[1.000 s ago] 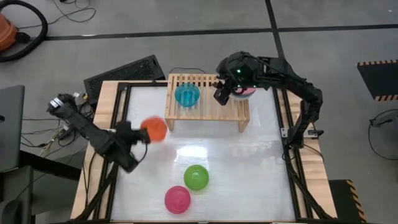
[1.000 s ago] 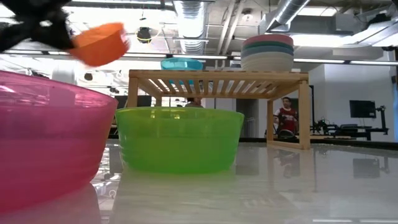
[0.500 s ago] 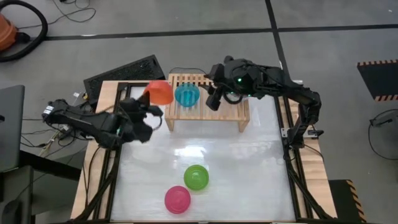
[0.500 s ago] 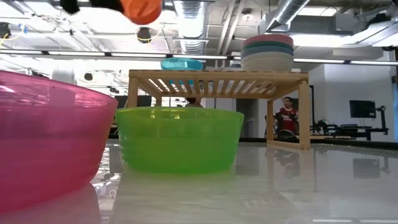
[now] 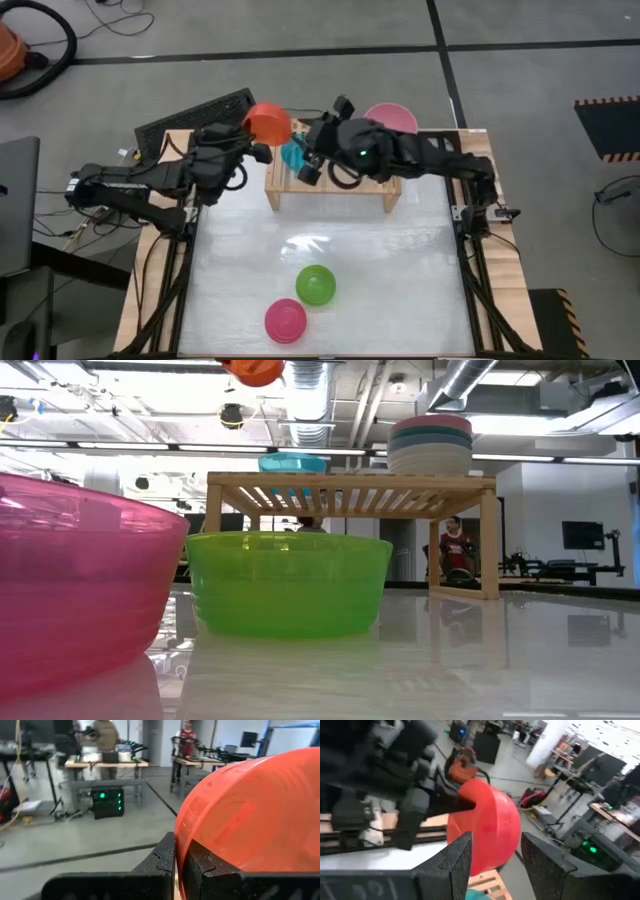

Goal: Place and stack bowls onto a shelf
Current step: Stack the orange bowl on top of the light blue bowl on the shelf

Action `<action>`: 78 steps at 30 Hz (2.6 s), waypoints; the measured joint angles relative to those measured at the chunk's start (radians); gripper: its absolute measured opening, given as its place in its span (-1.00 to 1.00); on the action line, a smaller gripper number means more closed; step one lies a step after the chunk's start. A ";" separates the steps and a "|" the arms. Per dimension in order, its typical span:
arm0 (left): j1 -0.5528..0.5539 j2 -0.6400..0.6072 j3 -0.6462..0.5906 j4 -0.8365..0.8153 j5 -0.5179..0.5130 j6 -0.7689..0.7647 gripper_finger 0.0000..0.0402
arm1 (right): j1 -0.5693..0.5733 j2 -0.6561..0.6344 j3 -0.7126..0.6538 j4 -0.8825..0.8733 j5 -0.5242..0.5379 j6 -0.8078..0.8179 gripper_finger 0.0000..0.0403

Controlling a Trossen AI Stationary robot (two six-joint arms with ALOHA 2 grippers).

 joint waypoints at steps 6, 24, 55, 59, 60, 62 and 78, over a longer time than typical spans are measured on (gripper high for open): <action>0.019 0.000 -0.001 0.122 0.079 0.196 -1.00 | -0.012 0.031 -0.002 0.076 0.032 0.016 -0.04; 0.075 0.046 -0.002 0.261 0.282 0.672 -1.00 | -0.048 0.049 0.000 -0.104 0.056 0.154 -0.15; 0.067 0.044 0.066 0.249 0.480 0.833 -0.12 | -0.058 0.048 0.002 -0.189 0.007 0.184 -0.88; 0.068 0.039 0.091 0.250 0.451 0.929 0.03 | -0.079 0.049 0.001 -0.201 0.000 0.181 -0.88; 0.068 0.033 0.094 0.250 0.443 0.941 0.05 | -0.087 0.049 0.001 -0.205 -0.012 0.181 -0.88; 0.068 0.016 0.102 0.263 0.441 0.947 0.09 | -0.105 0.049 0.001 -0.211 -0.046 0.181 -0.88; 0.071 -0.127 0.105 0.150 0.464 0.675 0.14 | -0.344 0.051 0.002 -0.251 -0.423 0.358 -0.88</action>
